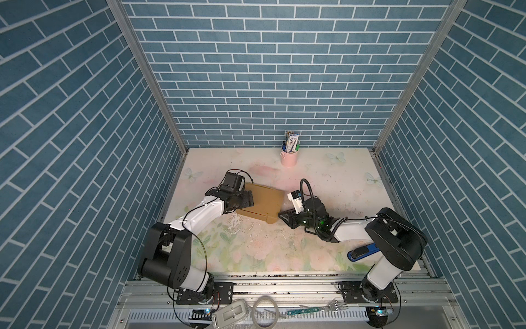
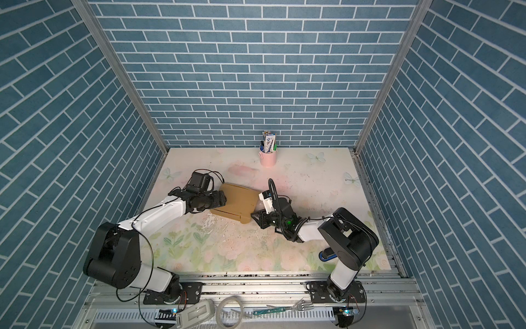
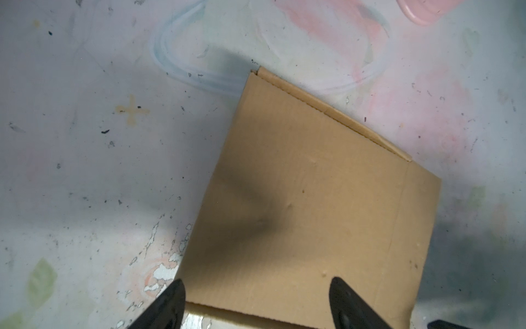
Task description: Fold the paper box
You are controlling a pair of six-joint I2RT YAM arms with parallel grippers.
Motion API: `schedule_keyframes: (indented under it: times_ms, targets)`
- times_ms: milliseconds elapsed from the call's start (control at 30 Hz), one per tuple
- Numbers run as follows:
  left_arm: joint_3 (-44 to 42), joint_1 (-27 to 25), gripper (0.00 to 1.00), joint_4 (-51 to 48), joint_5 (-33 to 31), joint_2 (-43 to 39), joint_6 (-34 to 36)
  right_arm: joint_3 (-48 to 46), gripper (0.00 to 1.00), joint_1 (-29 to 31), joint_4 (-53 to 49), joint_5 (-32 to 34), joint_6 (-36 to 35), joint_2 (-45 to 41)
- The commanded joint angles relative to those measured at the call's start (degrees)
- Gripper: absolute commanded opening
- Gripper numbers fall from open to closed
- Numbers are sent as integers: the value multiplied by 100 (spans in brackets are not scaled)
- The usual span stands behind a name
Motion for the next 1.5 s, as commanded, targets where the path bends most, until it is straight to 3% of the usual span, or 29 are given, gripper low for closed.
schedule_keyframes:
  times_ms: [0, 300, 600, 900, 1100, 1300, 1467]
  targets:
    - [231, 19, 81, -63, -11, 266, 10, -237, 28, 89, 747, -225, -407, 396]
    - [308, -149, 80, -141, -332, 561, 243, -483, 30, 187, 2230, -333, -616, 1211]
    - [539, -480, 80, -274, -722, 875, 431, -848, 27, 205, 3279, -165, -653, 1319]
    - [559, -518, 80, -213, -666, 1027, 466, -654, 25, 306, 3219, -207, -630, 1356]
    - [551, -525, 80, -151, -548, 1083, 467, -431, 19, 318, 2978, -118, -780, 1521]
    - [559, -543, 80, -142, -487, 1089, 476, -343, 4, 342, 2729, 83, -1036, 1530]
    - [568, -558, 80, -140, -468, 1102, 463, -374, 2, 345, 2578, 329, -1265, 1440]
